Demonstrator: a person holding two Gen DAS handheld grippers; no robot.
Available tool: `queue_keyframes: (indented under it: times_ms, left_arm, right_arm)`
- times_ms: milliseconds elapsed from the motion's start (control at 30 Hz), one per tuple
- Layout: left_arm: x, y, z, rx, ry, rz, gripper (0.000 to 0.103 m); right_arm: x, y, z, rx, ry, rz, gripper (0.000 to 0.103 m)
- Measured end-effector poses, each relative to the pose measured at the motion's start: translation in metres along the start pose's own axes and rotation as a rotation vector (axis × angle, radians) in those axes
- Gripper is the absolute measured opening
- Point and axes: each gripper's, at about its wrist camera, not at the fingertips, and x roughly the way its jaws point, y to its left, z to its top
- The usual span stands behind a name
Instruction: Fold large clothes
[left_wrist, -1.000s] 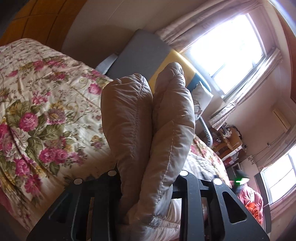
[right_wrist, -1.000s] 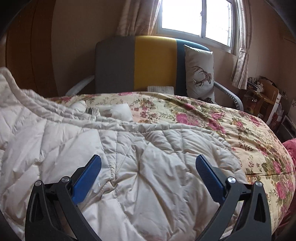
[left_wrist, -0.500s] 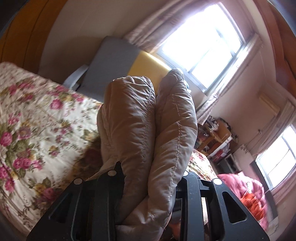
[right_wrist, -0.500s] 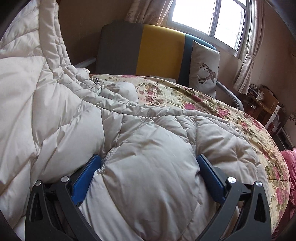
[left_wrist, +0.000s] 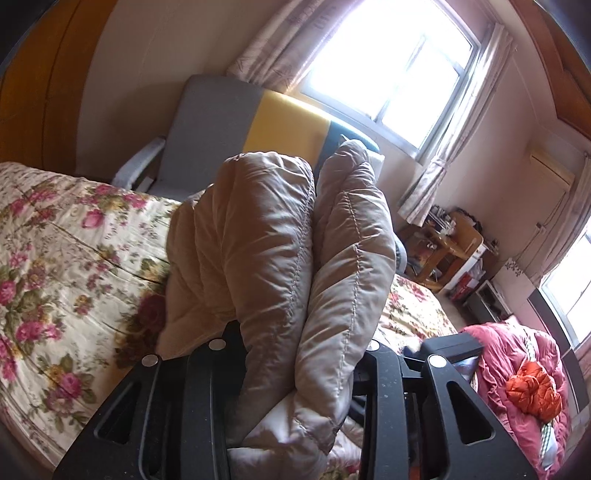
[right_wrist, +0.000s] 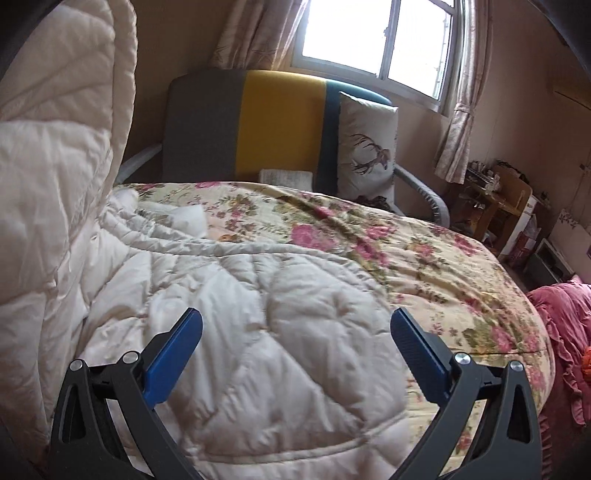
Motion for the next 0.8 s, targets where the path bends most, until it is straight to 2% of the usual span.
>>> queue_keyframes:
  times_ms: [200,333,567,667,800]
  left_arm:
    - [0.025,-0.019,-0.011,0.024,0.011,0.020,0.031]
    - [0.043,-0.037,-0.020,0.062,0.024,0.034,0.033]
    - [0.081,-0.068,-0.043,0.176,0.031,0.062,0.040]
    - [0.097,-0.082,-0.062,0.255,0.015,0.073,0.046]
    - [0.115,-0.095,-0.084,0.357,0.015,0.049,0.063]
  right_arm:
    - [0.017,-0.050,-0.018,0.065,0.073,-0.095,0.101]
    - [0.040,-0.062,-0.041,0.172,0.170,-0.019,0.101]
    - [0.045,-0.059,-0.051,0.203,0.143,-0.005,0.101]
    - [0.047,-0.067,-0.052,0.244,0.169,0.043,0.101]
    - [0.052,-0.081,-0.057,0.345,0.208,0.120,0.101]
